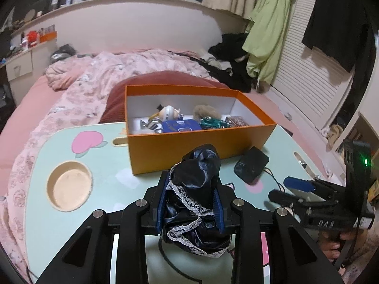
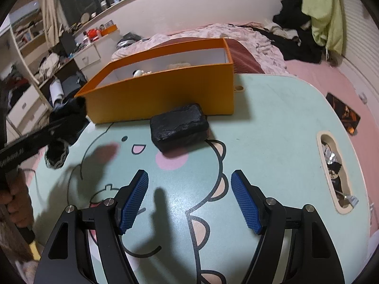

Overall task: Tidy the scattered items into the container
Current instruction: 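Grasp the black lace-trimmed cloth with the left gripper while the right grasps the black pouch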

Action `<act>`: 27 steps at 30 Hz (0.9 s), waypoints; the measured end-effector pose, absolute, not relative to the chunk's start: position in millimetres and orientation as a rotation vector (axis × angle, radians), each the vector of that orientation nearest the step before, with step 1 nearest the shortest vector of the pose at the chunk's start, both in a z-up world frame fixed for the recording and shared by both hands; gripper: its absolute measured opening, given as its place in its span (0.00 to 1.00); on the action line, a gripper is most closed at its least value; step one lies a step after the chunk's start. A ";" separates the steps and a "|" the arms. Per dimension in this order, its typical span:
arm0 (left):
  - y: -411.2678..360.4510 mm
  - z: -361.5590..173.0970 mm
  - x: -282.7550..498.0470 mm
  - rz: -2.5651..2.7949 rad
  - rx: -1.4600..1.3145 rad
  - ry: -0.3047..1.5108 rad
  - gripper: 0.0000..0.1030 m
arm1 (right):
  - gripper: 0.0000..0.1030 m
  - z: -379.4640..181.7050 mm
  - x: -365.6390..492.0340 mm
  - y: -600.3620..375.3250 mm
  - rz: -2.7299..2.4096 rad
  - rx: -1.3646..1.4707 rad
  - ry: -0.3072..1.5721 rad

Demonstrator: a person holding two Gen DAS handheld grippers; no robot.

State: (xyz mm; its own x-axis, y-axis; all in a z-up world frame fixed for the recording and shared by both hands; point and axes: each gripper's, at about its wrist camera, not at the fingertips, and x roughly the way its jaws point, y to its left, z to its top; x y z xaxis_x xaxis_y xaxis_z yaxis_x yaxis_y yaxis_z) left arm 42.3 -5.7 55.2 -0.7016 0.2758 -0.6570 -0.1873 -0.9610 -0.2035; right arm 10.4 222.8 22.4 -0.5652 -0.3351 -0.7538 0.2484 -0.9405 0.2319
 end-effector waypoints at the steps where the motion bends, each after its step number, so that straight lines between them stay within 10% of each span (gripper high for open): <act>1: -6.4 56.0 43.3 2.683 -1.058 -0.178 0.30 | 0.71 22.8 8.6 225.1 -2.515 1.251 -0.175; 27: -10.5 63.1 49.1 2.702 -1.009 -0.192 0.30 | 0.60 18.9 -39.1 174.8 -2.447 1.241 0.177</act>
State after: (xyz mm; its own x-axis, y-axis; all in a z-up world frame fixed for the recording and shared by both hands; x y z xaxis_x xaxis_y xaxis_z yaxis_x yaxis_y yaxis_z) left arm 49.1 -10.5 63.1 -0.7290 0.2775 -0.6257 -0.1862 -0.9601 -0.2087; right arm -39.1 174.8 18.9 -0.5321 -0.2839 -0.7976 0.3958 -0.9163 0.0621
